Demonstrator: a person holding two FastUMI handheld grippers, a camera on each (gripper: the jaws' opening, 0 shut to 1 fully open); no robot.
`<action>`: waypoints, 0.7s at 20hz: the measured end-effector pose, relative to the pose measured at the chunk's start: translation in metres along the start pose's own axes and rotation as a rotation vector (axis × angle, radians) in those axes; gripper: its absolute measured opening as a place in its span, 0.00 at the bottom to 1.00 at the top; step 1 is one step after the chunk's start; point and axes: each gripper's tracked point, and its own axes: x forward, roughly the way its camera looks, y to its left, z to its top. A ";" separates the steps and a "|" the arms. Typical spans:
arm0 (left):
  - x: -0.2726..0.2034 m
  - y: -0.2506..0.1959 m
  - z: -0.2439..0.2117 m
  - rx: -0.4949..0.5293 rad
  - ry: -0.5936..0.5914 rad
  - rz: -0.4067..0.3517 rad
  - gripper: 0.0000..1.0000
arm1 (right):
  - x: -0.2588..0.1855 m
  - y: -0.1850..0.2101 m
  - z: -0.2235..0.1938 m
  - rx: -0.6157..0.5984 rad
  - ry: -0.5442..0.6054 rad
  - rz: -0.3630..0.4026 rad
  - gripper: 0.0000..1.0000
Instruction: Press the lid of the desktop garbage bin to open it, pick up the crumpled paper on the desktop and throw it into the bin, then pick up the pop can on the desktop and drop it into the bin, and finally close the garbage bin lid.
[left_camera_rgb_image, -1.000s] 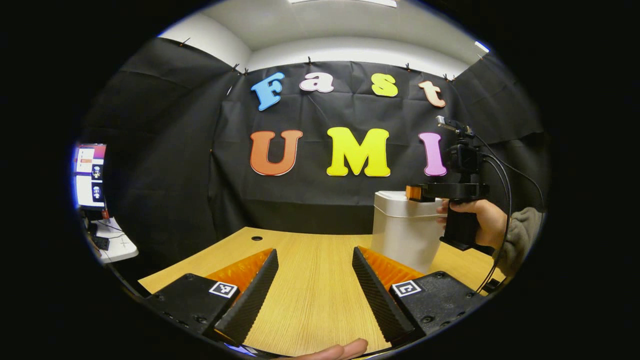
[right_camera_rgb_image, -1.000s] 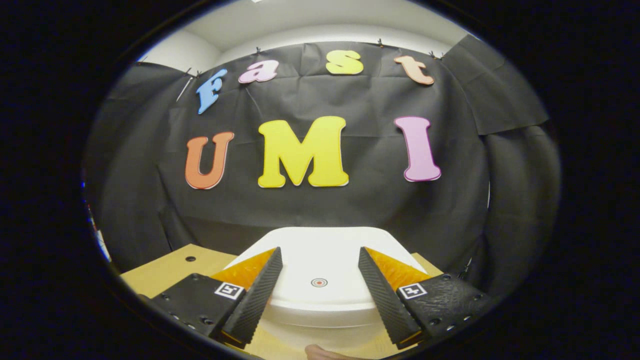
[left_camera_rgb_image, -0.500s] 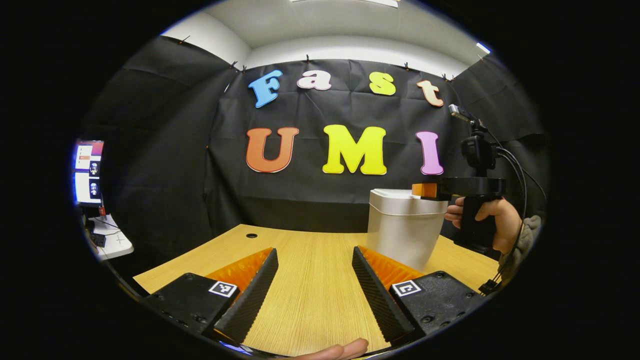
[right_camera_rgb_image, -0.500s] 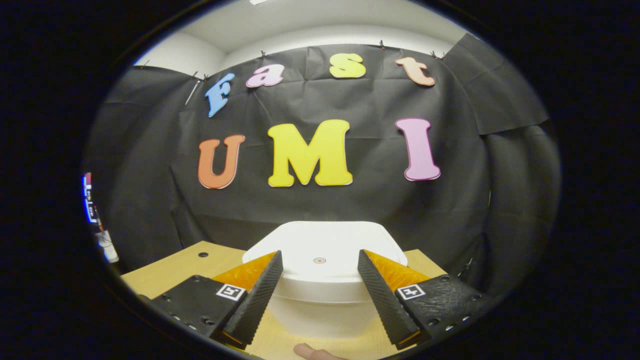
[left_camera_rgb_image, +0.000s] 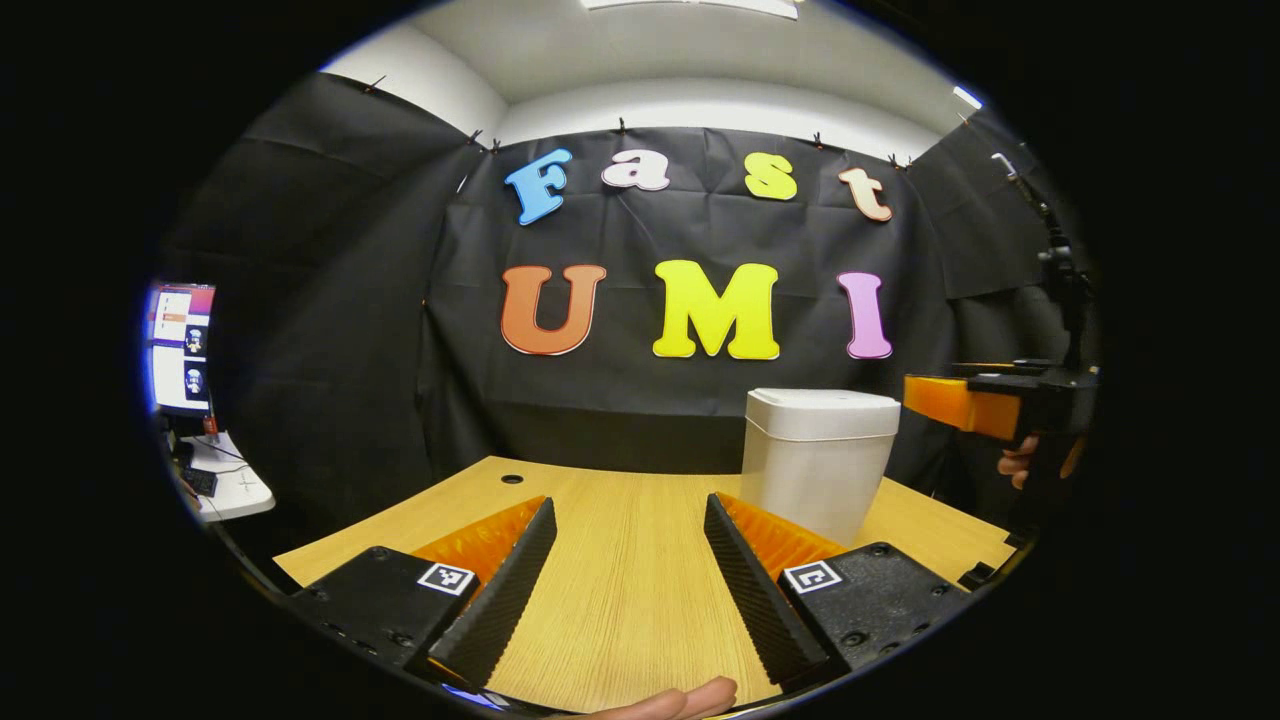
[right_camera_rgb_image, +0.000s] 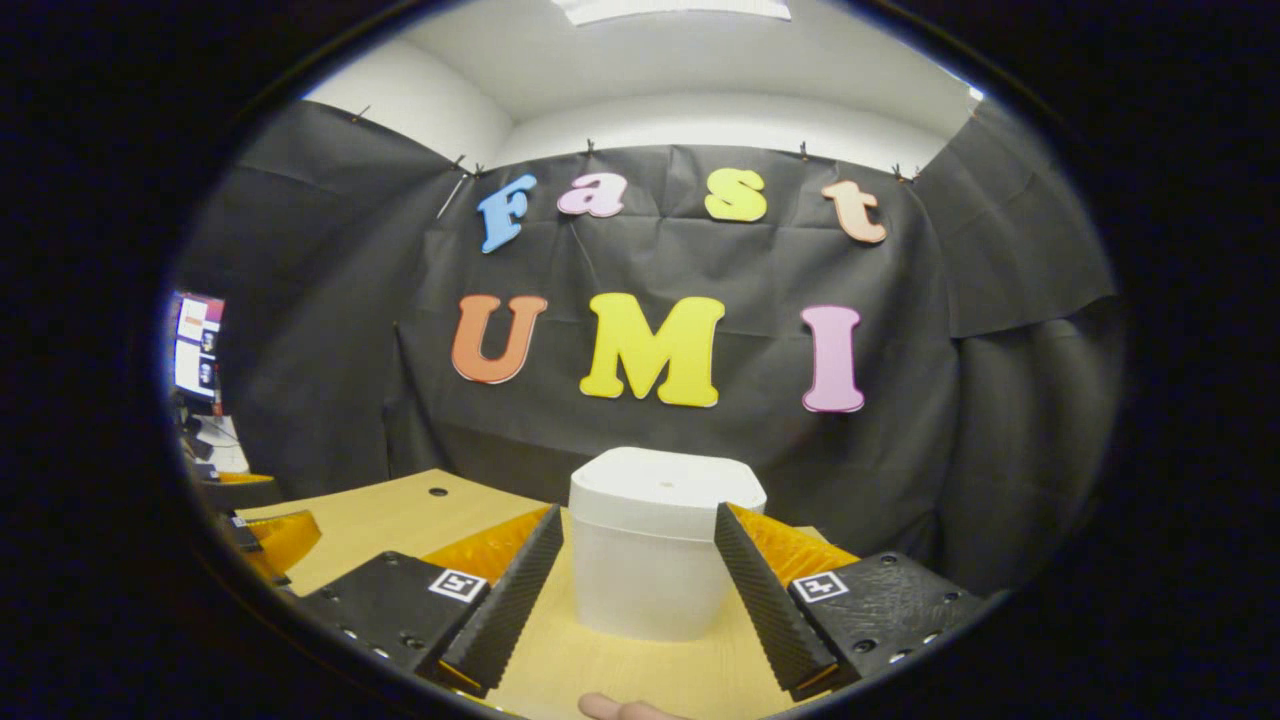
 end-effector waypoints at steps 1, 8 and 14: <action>0.000 0.003 0.000 0.000 0.001 0.009 0.96 | -0.012 0.004 -0.005 -0.008 0.001 0.009 0.95; -0.005 -0.006 0.002 0.022 -0.011 -0.012 0.96 | -0.074 0.010 -0.038 -0.031 -0.056 0.024 0.98; -0.011 -0.018 -0.002 0.007 0.002 -0.046 0.96 | -0.073 -0.009 -0.048 0.050 -0.015 0.014 0.97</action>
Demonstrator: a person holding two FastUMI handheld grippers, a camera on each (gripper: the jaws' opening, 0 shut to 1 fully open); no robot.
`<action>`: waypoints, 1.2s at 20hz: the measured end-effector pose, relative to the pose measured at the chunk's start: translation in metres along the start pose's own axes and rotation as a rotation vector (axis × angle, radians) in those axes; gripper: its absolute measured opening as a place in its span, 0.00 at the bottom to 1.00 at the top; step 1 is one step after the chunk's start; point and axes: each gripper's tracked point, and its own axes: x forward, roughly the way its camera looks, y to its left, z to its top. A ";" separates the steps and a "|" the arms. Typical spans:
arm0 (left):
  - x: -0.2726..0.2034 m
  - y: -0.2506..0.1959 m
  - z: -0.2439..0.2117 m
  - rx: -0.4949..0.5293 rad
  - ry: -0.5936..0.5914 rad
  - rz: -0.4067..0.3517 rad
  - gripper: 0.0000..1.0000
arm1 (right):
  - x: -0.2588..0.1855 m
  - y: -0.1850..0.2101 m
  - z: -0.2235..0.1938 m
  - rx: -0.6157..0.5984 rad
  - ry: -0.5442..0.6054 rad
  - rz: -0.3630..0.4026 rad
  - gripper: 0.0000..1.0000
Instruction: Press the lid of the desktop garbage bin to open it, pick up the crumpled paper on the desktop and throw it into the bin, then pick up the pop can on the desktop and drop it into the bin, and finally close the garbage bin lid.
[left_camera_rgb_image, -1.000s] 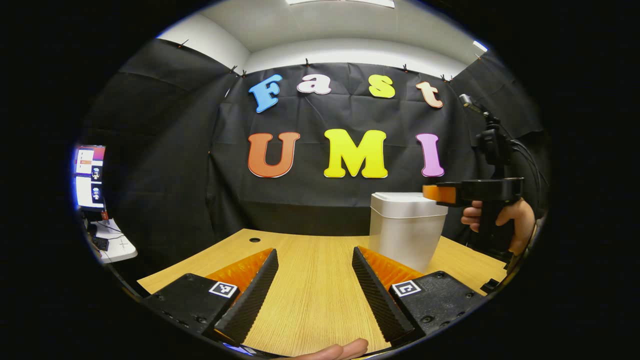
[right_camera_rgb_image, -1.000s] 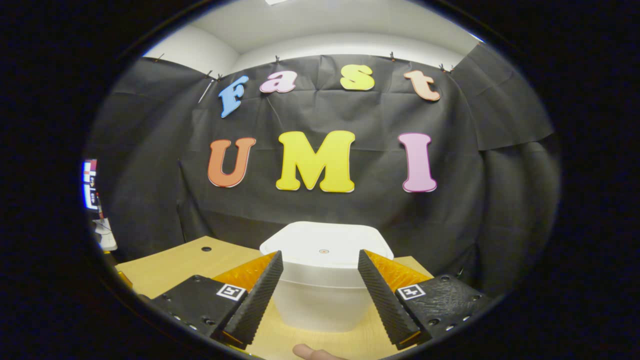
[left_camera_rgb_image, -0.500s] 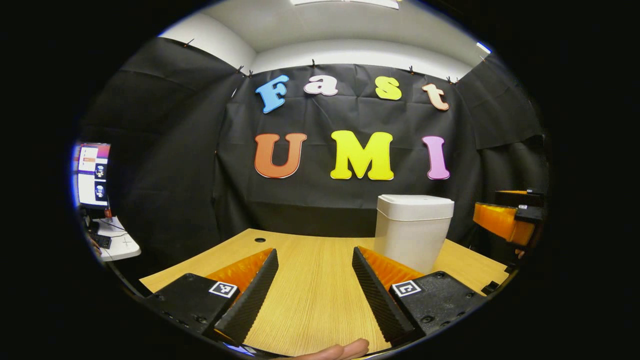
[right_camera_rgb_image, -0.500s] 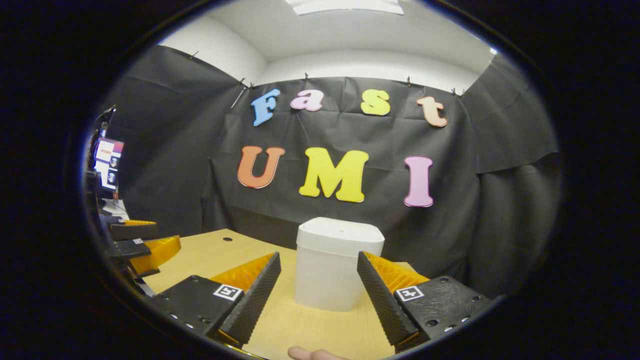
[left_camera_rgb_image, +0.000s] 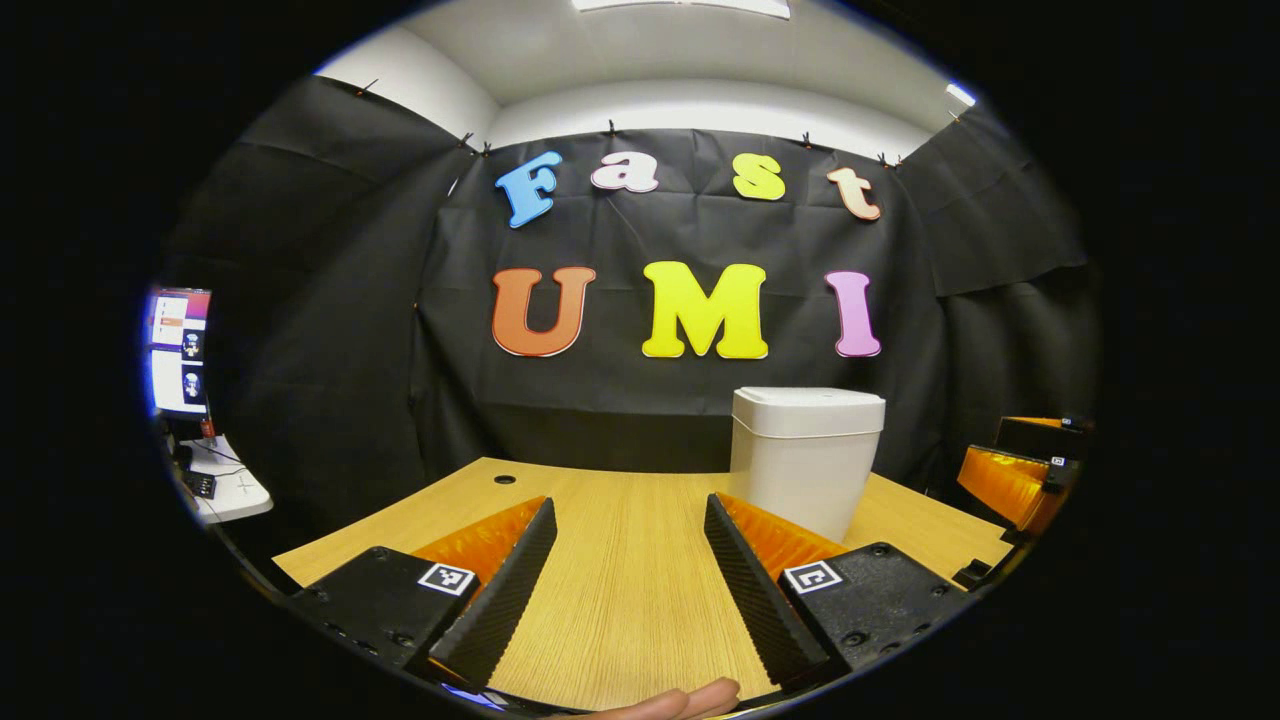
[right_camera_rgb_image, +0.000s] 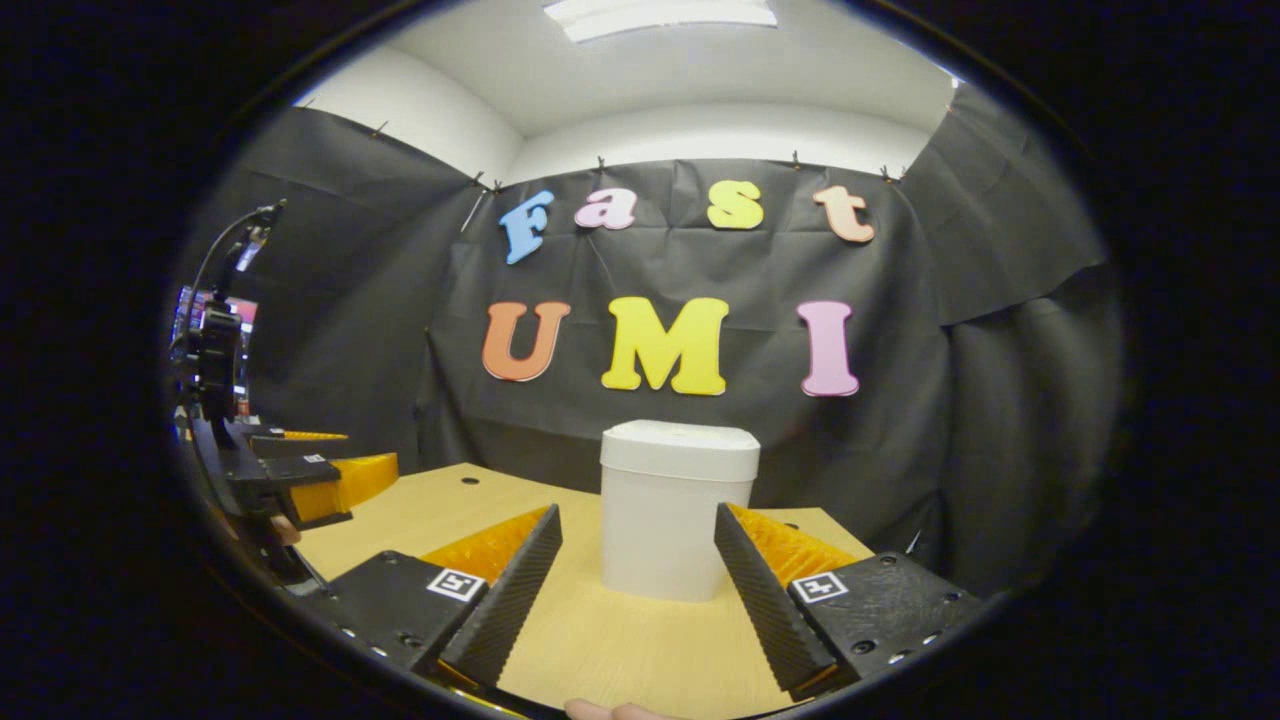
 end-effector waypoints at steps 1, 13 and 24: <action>0.001 0.002 0.001 0.000 -0.003 0.004 0.96 | 0.002 -0.003 -0.002 0.005 0.008 -0.008 0.97; 0.003 -0.003 -0.004 0.004 0.014 -0.007 0.96 | 0.008 -0.011 -0.023 0.044 0.081 -0.014 0.97; 0.004 -0.004 -0.009 0.011 0.026 -0.011 0.96 | 0.013 -0.010 -0.034 0.050 0.111 -0.010 0.97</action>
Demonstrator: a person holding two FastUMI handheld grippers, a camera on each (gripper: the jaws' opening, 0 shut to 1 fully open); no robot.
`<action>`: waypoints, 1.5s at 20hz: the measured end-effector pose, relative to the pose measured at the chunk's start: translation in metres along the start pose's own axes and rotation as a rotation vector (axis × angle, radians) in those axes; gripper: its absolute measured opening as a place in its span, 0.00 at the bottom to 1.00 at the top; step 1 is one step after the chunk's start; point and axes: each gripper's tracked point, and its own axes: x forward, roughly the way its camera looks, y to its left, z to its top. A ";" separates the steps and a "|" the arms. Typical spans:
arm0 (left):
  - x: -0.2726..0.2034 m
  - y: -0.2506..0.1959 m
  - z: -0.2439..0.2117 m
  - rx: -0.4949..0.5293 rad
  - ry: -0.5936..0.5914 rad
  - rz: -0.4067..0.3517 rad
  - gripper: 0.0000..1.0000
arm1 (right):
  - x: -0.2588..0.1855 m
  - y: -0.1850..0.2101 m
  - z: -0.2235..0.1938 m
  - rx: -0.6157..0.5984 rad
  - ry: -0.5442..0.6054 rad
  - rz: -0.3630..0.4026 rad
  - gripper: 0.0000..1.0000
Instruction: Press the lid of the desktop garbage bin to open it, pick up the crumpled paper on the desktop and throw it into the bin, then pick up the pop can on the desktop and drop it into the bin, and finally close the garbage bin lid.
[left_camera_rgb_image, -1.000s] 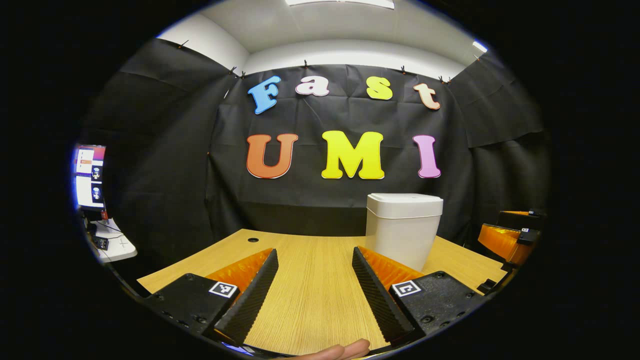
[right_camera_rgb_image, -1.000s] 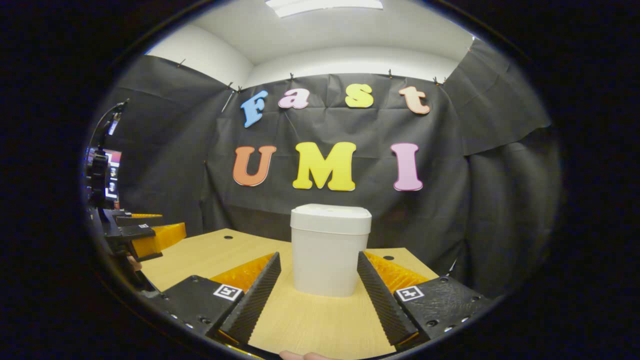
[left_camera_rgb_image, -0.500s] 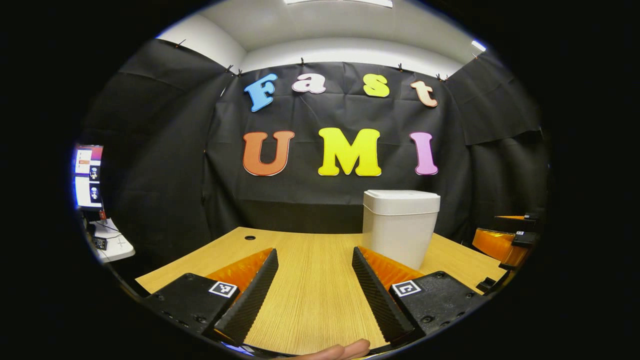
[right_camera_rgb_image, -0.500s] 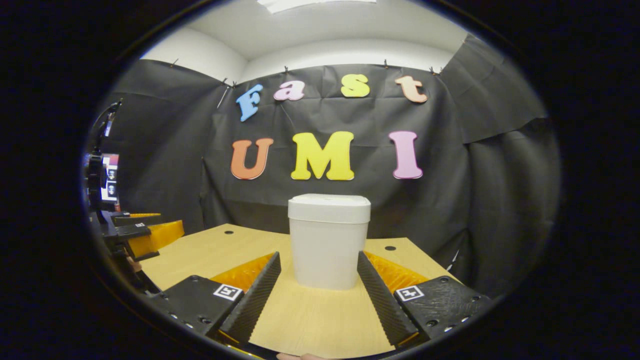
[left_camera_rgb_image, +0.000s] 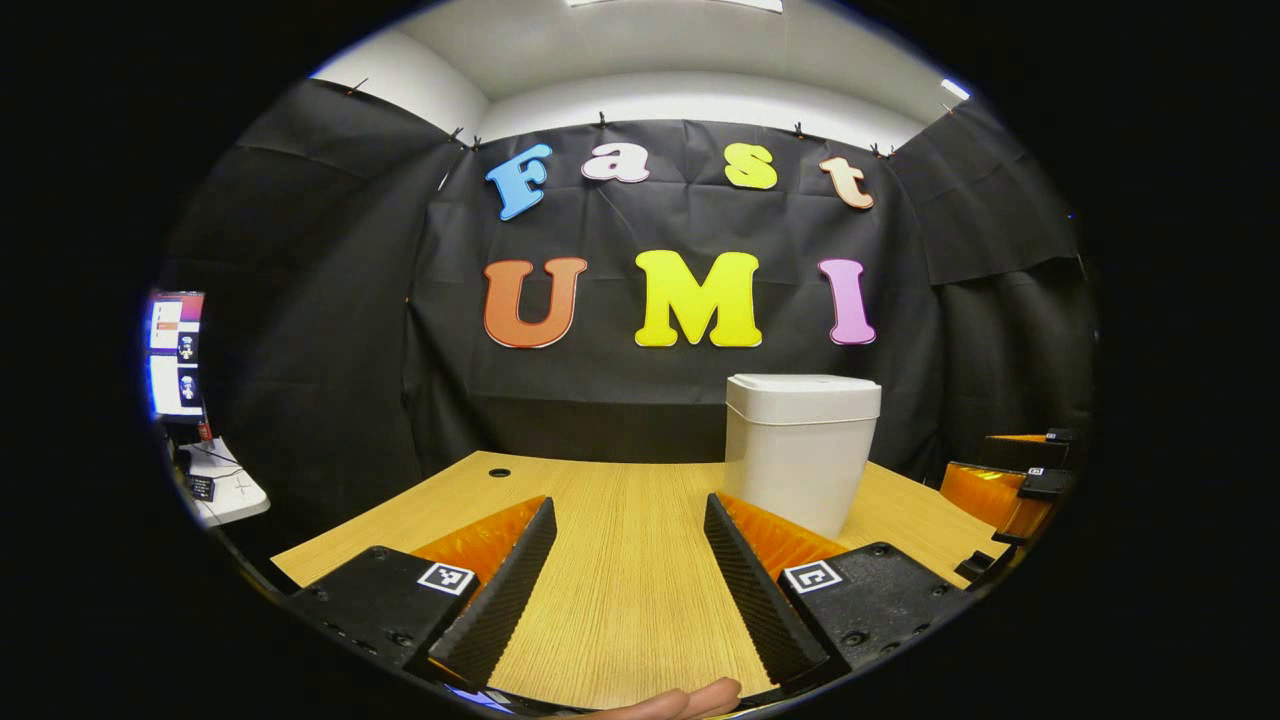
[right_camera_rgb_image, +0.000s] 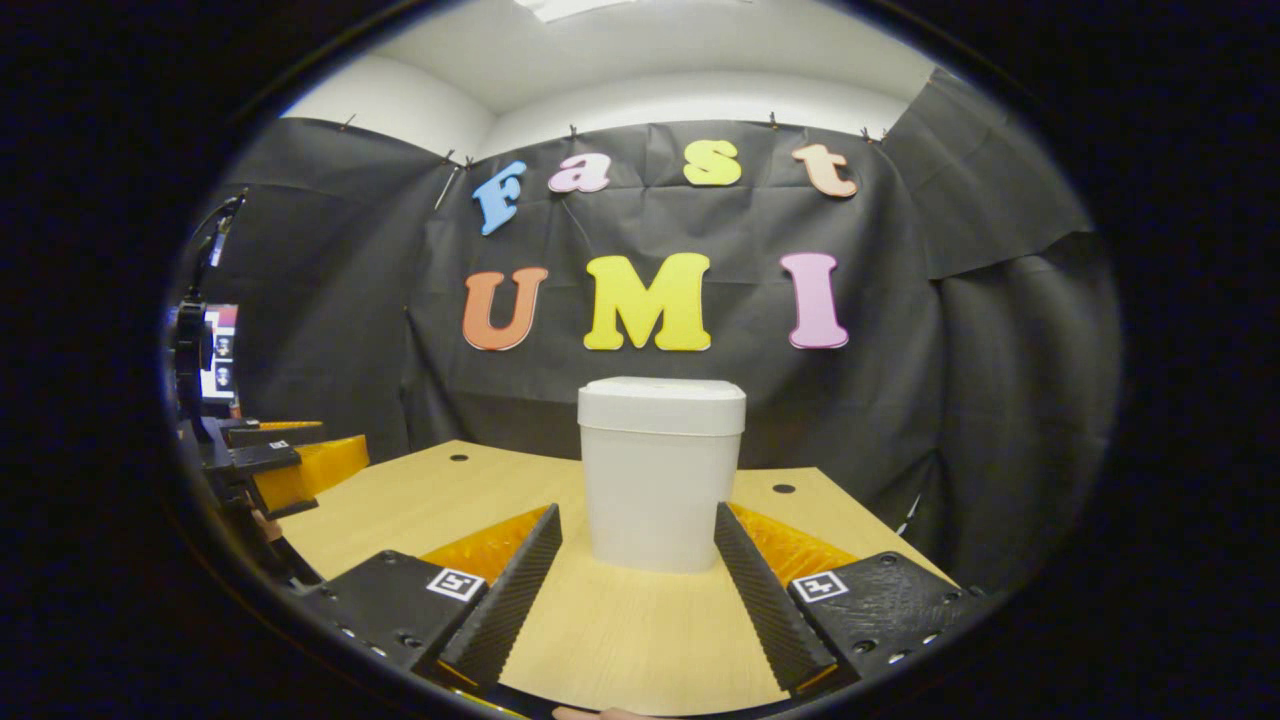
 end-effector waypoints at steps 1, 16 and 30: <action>0.000 0.000 0.000 -0.001 0.000 0.000 0.96 | 0.000 0.000 -0.001 0.004 0.003 0.001 0.95; 0.002 -0.004 -0.003 -0.010 0.006 -0.013 0.96 | 0.003 -0.008 -0.005 0.019 0.018 -0.012 0.95; 0.003 -0.005 -0.007 -0.007 0.016 -0.014 0.96 | 0.006 -0.011 -0.009 0.025 0.026 -0.023 0.98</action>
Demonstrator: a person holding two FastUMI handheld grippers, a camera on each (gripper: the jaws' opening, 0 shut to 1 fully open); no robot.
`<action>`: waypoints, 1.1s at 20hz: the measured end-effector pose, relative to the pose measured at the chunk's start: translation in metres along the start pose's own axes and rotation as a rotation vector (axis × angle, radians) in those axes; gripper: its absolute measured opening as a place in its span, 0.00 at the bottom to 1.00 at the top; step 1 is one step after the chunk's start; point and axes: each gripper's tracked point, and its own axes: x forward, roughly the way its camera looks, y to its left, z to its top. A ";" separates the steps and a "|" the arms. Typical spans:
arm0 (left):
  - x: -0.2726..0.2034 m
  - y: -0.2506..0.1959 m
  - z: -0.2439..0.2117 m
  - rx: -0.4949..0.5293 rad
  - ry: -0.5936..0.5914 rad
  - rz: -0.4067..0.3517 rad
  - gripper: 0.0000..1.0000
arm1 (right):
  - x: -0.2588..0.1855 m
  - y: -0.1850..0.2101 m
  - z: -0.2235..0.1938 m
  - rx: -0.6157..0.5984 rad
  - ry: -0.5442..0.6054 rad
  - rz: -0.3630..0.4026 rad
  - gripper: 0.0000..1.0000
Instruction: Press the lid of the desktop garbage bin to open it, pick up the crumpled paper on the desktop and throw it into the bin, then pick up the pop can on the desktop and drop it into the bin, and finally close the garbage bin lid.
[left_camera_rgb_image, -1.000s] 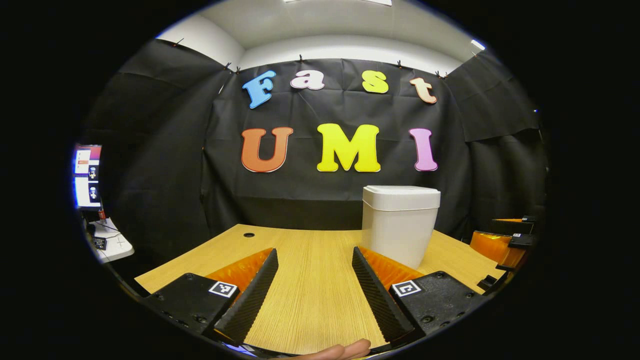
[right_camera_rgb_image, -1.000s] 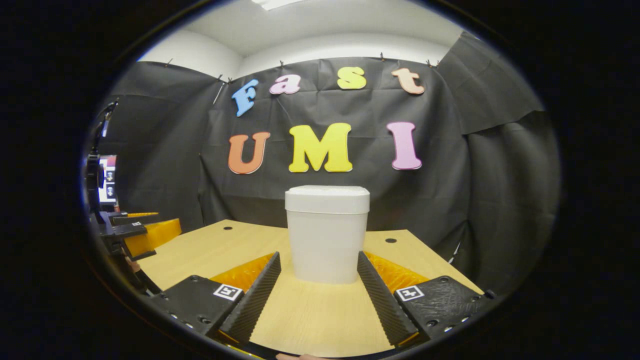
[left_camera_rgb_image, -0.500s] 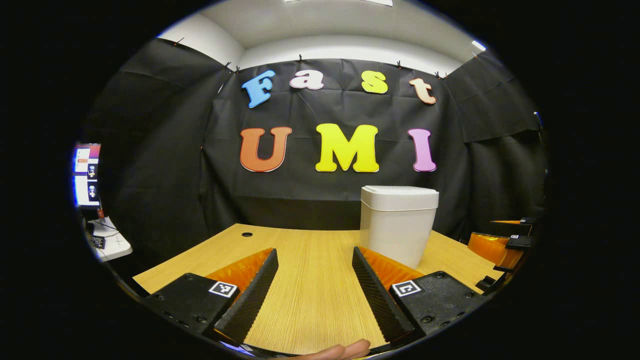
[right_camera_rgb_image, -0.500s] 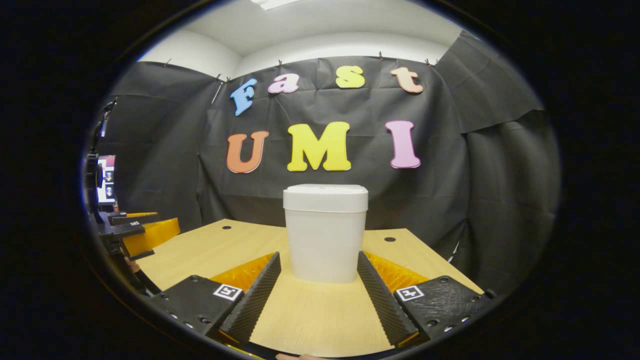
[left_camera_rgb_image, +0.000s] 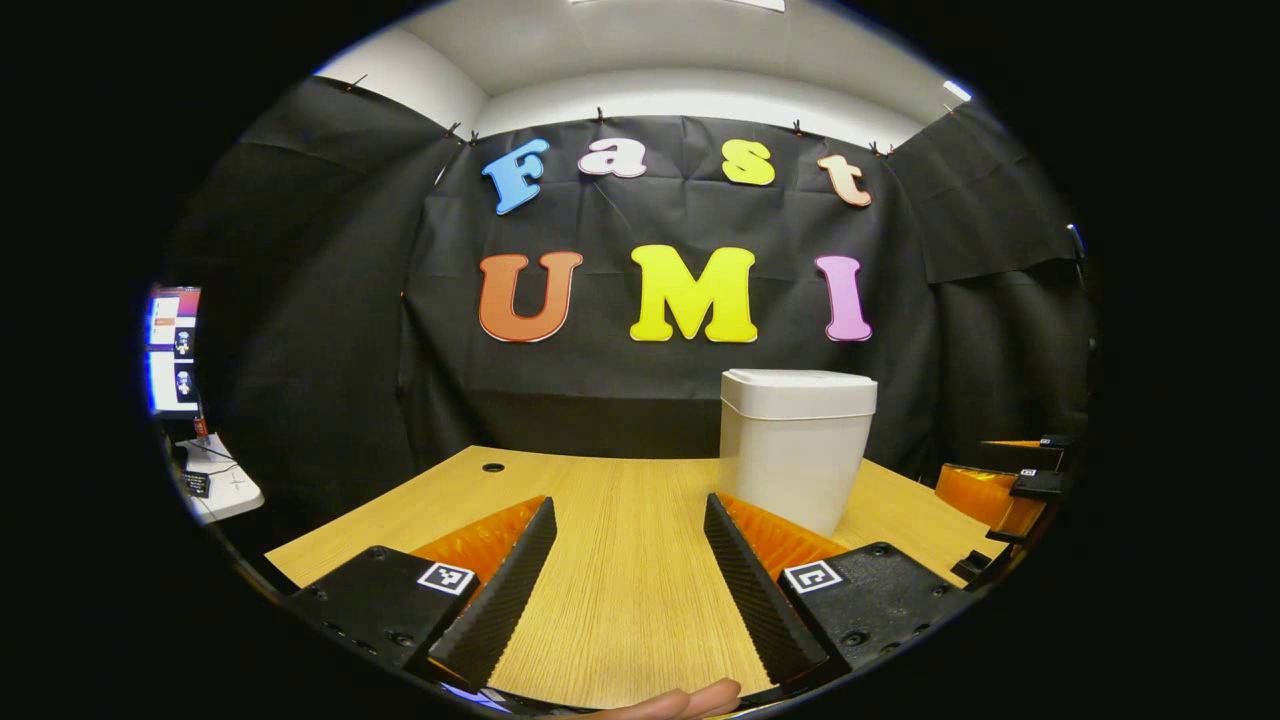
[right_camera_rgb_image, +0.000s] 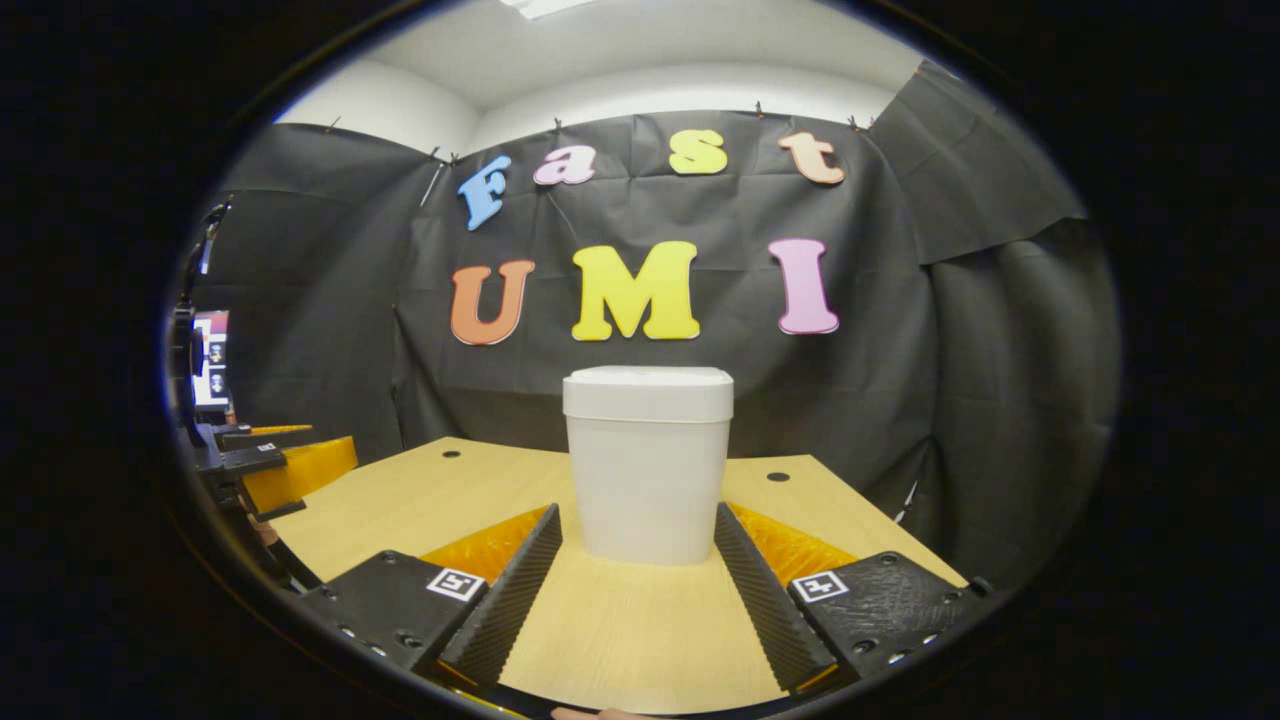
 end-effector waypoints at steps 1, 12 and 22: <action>-0.001 0.000 0.000 0.000 0.001 -0.001 0.96 | 0.000 0.000 -0.001 0.001 0.001 0.000 0.98; -0.001 -0.003 0.000 0.000 -0.001 -0.005 0.96 | -0.002 -0.005 0.003 0.000 -0.015 -0.011 0.95; -0.001 -0.003 0.001 0.006 -0.004 0.000 0.96 | -0.001 -0.003 -0.001 0.002 -0.009 -0.005 0.98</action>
